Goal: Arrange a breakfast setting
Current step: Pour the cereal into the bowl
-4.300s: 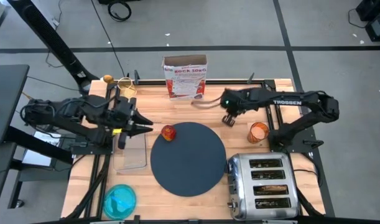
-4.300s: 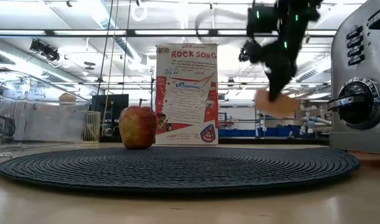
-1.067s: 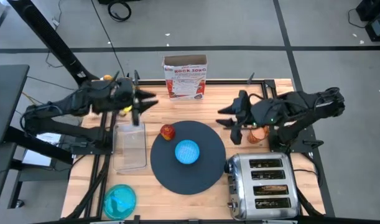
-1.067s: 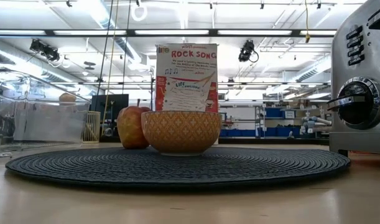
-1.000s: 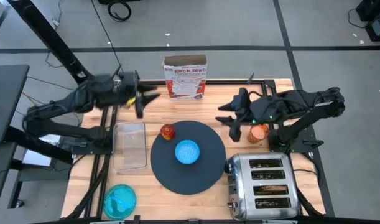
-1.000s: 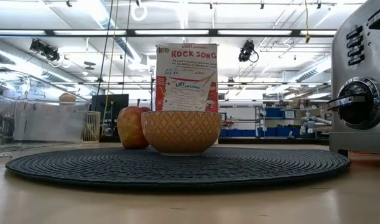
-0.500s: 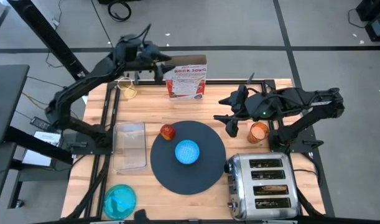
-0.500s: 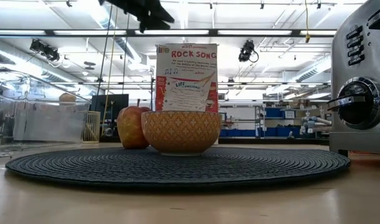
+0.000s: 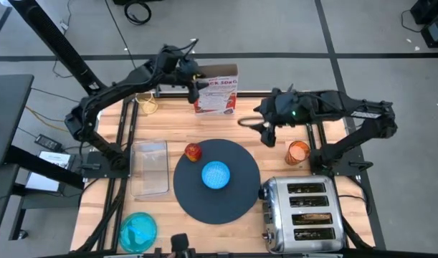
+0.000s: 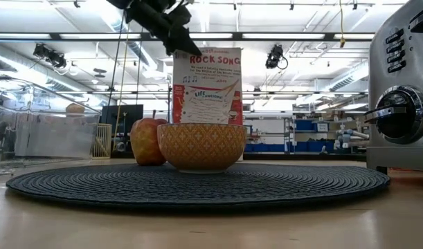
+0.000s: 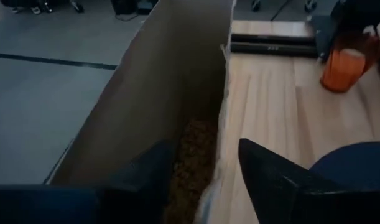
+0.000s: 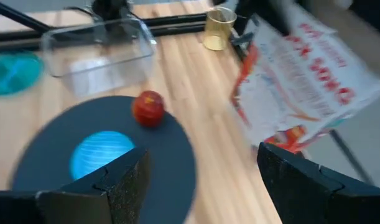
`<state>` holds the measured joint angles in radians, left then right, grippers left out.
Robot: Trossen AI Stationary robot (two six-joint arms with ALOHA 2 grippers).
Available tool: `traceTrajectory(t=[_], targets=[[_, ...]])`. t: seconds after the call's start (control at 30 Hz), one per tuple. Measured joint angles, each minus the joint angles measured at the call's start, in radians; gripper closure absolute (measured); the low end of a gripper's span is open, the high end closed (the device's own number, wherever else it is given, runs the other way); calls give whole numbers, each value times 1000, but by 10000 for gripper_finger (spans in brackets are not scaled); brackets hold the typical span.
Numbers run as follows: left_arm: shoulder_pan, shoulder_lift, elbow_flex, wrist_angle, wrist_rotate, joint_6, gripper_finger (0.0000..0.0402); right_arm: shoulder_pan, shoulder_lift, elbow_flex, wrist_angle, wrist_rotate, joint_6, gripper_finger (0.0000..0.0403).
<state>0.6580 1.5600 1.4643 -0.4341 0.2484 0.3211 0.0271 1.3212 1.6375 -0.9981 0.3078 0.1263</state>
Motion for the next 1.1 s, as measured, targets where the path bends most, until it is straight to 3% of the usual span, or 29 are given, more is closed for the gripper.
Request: traceTrajectory(t=[0.13, 0.3, 0.5, 0.83, 0.97, 1.1], targets=[[-33, 0, 0, -14, -89, 10, 268, -94, 1, -2, 11, -32, -95, 105], [-64, -1, 0, -38, -144, 34, 383, -206, 1, -36, 74, -114, -254, 107], [-87, -45, 52, -131, -166, 13, 396, -319, 1, -93, 169, -239, -365, 122], [-170, -126, 284, -348, -159, 49, 399, -457, -7, -107, 284, -454, -357, 118], [-210, -144, 386, -385, -179, 39, 400, -503, -5, -107, 280, -586, -341, 116], [-255, -145, 473, -412, -203, 38, 400, -525, 2, -107, 279, -620, -330, 98]])
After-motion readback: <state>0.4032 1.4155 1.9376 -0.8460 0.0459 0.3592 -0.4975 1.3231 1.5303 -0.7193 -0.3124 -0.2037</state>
